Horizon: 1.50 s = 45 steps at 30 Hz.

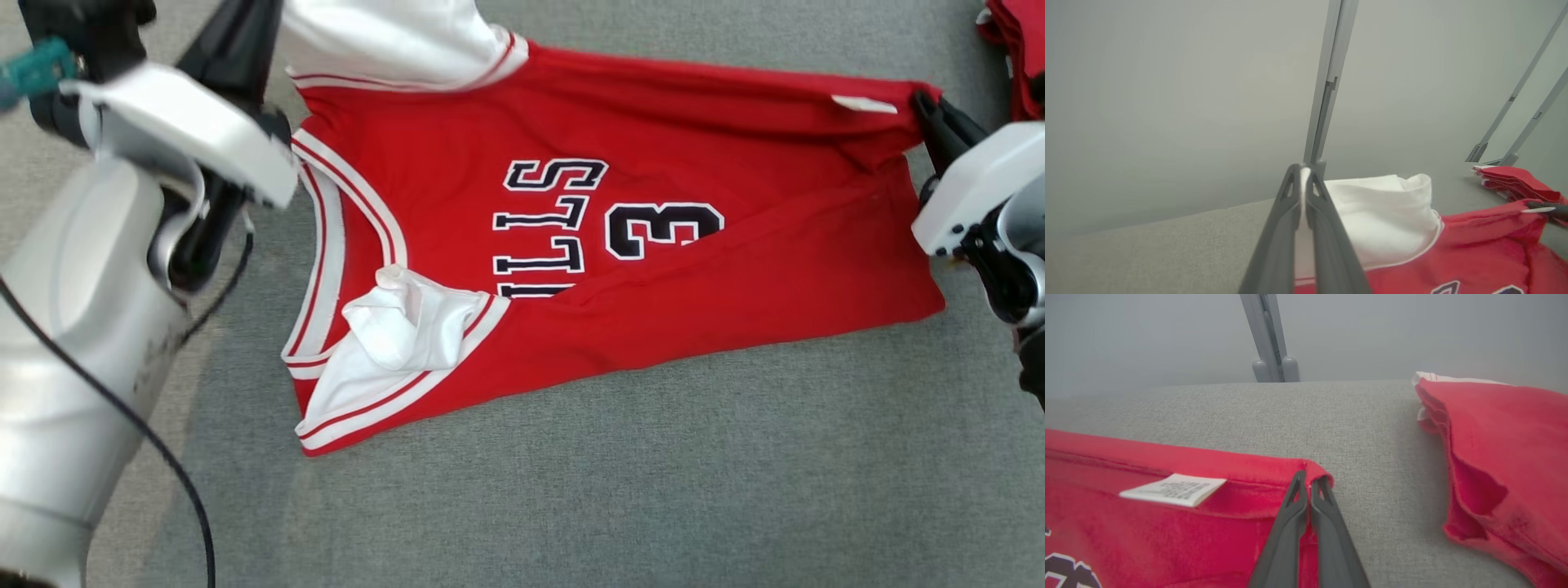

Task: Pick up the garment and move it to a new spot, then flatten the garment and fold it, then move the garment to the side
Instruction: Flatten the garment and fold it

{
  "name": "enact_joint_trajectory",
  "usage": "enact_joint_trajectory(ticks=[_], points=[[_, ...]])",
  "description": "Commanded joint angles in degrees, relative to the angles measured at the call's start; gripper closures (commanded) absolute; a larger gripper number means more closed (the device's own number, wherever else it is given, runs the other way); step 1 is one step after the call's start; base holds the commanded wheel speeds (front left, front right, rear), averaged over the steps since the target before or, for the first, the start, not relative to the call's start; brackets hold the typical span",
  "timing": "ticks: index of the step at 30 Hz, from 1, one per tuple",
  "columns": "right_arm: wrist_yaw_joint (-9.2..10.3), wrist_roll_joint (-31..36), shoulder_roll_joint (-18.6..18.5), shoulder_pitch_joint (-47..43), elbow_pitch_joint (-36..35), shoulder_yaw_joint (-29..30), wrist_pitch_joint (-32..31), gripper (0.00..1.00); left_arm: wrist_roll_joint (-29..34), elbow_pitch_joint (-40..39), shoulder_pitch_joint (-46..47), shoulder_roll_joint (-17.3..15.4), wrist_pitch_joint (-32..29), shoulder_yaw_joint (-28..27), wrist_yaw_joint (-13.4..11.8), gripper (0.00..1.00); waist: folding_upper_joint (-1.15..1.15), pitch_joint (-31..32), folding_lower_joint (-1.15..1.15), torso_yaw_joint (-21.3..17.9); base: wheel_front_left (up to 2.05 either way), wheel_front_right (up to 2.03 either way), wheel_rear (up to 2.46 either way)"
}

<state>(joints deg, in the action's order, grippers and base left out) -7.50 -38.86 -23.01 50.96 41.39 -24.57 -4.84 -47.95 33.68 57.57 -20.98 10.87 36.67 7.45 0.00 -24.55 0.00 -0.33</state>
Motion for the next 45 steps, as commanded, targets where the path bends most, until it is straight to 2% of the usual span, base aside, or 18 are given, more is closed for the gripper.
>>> enact_joint_trajectory(ticks=[1, 4, 13, 16, 20, 25, 26, 29, 31, 32, 34, 35, 36, 37, 38, 45], points=[[0.01, -0.58, -0.91, -1.15, -0.75, -0.14, 0.31, 1.00, -0.78, -1.76, -2.18, -0.85, 0.24, -0.33, -0.17, 1.00, 0.00, 0.72, 0.00, 0.73, 0.00, 0.00, 0.00], [0.01, -2.02, -2.41, -3.75, -2.67, -0.96, 0.45, 1.00, -2.47, -8.22, -8.42, -2.67, -0.33, -0.77, -1.84, 1.00, 0.00, 1.34, 0.00, 1.28, 0.00, 0.00, 0.00], [0.01, -3.78, -4.67, -9.58, -7.13, -1.99, -1.14, 1.00, -6.22, -29.71, -26.90, -8.63, -1.08, -2.38, -10.16, 1.00, 0.00, 2.49, 0.00, 1.36, 0.00, 0.00, 0.00], [0.01, -3.52, -5.42, -11.09, -8.25, -1.77, -1.42, 1.00, -7.17, -34.32, -31.41, -9.43, -1.37, -2.30, -12.26, 1.00, 0.00, 2.55, 0.00, 1.40, 0.00, 0.00, 0.00], [0.01, -3.03, -5.08, -13.48, -8.99, -1.44, -2.19, 1.00, -7.33, -35.39, -34.75, -9.01, -1.07, -1.45, -13.73, 1.00, 0.00, 2.63, 0.00, 1.71, 0.00, 0.00, 0.00], [0.01, -1.92, -4.23, -15.50, -8.63, -1.23, -2.45, 1.00, -7.50, -32.17, -36.32, -7.28, -0.69, 0.15, -13.89, 1.00, 0.00, 2.97, 0.00, 1.63, 0.00, 0.00, 0.00], [0.01, -1.67, -3.94, -15.73, -8.40, -1.19, -2.30, 0.97, -7.66, -31.43, -36.60, -6.97, -0.76, 0.34, -13.87, 1.00, 0.00, 3.09, 0.00, 1.60, 0.00, 0.00, 0.00], [0.01, -1.41, -2.96, -16.42, -7.77, -1.05, -2.01, 0.76, -7.99, -29.05, -37.27, -5.93, -0.38, 0.98, -12.95, 1.00, 0.00, 3.65, 0.00, 1.41, 0.00, 0.00, 0.00], [0.01, -1.86, -2.55, -16.72, -7.22, -1.03, -1.87, 0.51, -7.70, -27.53, -37.15, -5.49, -0.18, 1.46, -12.54, 1.00, 0.00, 4.17, 0.00, 1.37, 0.00, 0.00, 0.00], [0.01, -1.88, -2.45, -16.75, -6.83, -1.03, -1.78, 0.00, -7.83, -26.89, -37.10, -5.06, -0.08, 1.65, -12.50, 0.84, 0.00, 4.44, 0.00, 1.37, 0.00, 0.00, 0.00], [0.01, -2.17, -2.24, -16.96, -6.06, -0.56, -0.87, 0.00, -8.24, -25.71, -37.18, -4.34, -0.05, 1.85, -12.62, 0.57, 0.00, 5.08, 0.00, 1.42, 0.00, 0.00, 0.00], [0.01, -2.17, -2.24, -16.96, -6.06, -0.56, -0.87, 0.00, -8.24, -25.71, -37.18, -4.34, -0.05, 1.85, -12.62, 0.57, 0.00, 5.08, 0.00, 1.42, 0.00, 0.00, 0.00], [0.01, -1.71, -2.50, -17.09, -5.75, -0.36, -0.31, 0.00, -8.16, -25.18, -37.22, -4.25, -0.16, 2.07, -12.87, 0.36, 0.00, 5.37, 0.00, 1.45, 0.00, 0.00, 0.00], [0.01, -1.41, -2.61, -17.21, -5.37, -0.06, 0.32, 0.00, -7.67, -24.71, -37.09, -4.24, -0.04, 2.26, -13.09, 0.06, 0.00, 5.68, 0.00, 1.48, 0.00, 0.00, 0.00], [0.01, -1.08, -2.62, -17.27, -5.14, 0.19, 1.27, 0.00, -7.25, -24.29, -37.06, -4.12, 0.23, 2.31, -13.32, 0.00, 0.00, 6.03, 0.00, 1.51, 0.00, 0.00, 0.00], [0.00, 4.18, -0.64, -17.34, -1.93, 2.46, 11.04, 0.00, -4.70, -22.46, -37.14, -3.16, 2.78, 0.58, -16.69, 0.00, 0.00, 8.87, 0.00, 1.14, 0.00, 0.00, 0.00]])
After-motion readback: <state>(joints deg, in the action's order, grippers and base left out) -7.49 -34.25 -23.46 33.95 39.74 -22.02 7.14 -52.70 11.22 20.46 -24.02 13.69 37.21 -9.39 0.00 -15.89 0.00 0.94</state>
